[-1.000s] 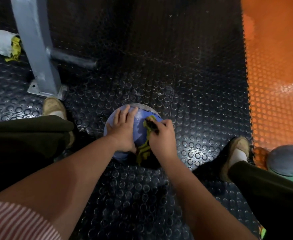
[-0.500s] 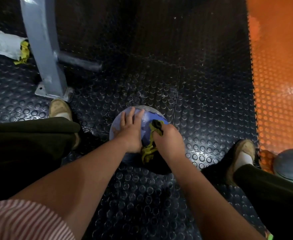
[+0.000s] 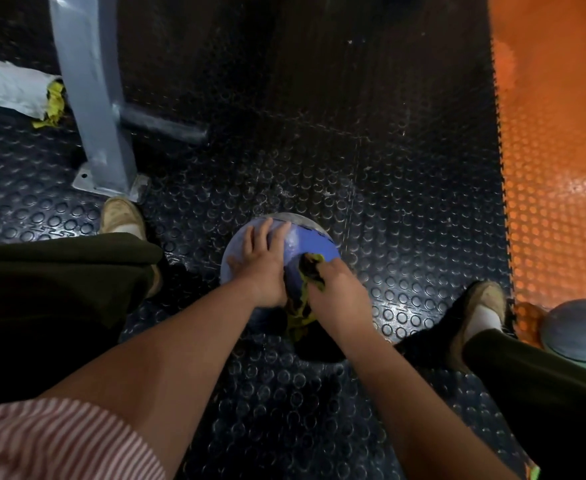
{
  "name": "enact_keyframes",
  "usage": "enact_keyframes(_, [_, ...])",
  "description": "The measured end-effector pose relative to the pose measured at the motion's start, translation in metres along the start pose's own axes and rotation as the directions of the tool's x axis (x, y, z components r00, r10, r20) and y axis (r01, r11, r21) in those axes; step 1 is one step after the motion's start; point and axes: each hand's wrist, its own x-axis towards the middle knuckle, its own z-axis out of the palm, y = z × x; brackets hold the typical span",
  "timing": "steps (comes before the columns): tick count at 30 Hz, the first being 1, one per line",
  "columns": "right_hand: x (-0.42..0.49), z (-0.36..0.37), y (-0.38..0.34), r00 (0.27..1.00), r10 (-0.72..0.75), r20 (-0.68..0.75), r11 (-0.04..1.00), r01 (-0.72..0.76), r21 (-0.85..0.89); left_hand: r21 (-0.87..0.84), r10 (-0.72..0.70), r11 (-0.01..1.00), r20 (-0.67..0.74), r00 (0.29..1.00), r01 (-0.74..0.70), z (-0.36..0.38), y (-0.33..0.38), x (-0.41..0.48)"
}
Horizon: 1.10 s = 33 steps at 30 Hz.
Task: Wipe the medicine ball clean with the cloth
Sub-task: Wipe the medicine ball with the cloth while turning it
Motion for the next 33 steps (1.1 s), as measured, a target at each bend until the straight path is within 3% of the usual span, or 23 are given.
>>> enact_keyframes(5, [0.038,-0.013,-0.017,0.999,-0.019,-0.028,0.999,0.018,-0.029,0.077,-0.023,0.997,0.016,1.000,0.022,0.010,0.001,-0.004])
enact_keyframes(9, [0.070,-0.020,-0.028,0.999,0.004,0.045,1.000,-0.004,-0.003,0.087,-0.063,0.994,0.029,0.998,0.060,0.004,-0.004,0.004])
enact_keyframes(16, [0.011,0.001,-0.010,0.998,-0.059,0.001,0.998,0.059,0.011,-0.001,-0.001,1.000,-0.019,1.000,0.001,-0.006,-0.007,0.005])
enact_keyframes(20, [0.028,-0.007,-0.013,1.000,-0.011,-0.023,1.000,0.011,0.021,0.076,-0.020,0.997,-0.021,1.000,0.021,0.002,-0.005,0.003])
enact_keyframes(25, [0.078,-0.020,-0.023,0.997,0.056,0.062,0.997,-0.059,0.044,0.074,-0.046,0.996,0.016,0.999,0.045,0.001,-0.004,0.006])
enact_keyframes(28, [0.061,-0.016,-0.023,0.999,0.038,0.015,0.997,-0.039,0.071,-0.017,-0.027,1.000,-0.001,1.000,0.026,-0.003,-0.007,0.009])
enact_keyframes(33, [0.001,-0.002,-0.007,0.999,-0.033,0.007,0.999,0.033,-0.019,-0.021,-0.016,1.000,-0.010,1.000,0.015,-0.004,-0.007,0.007])
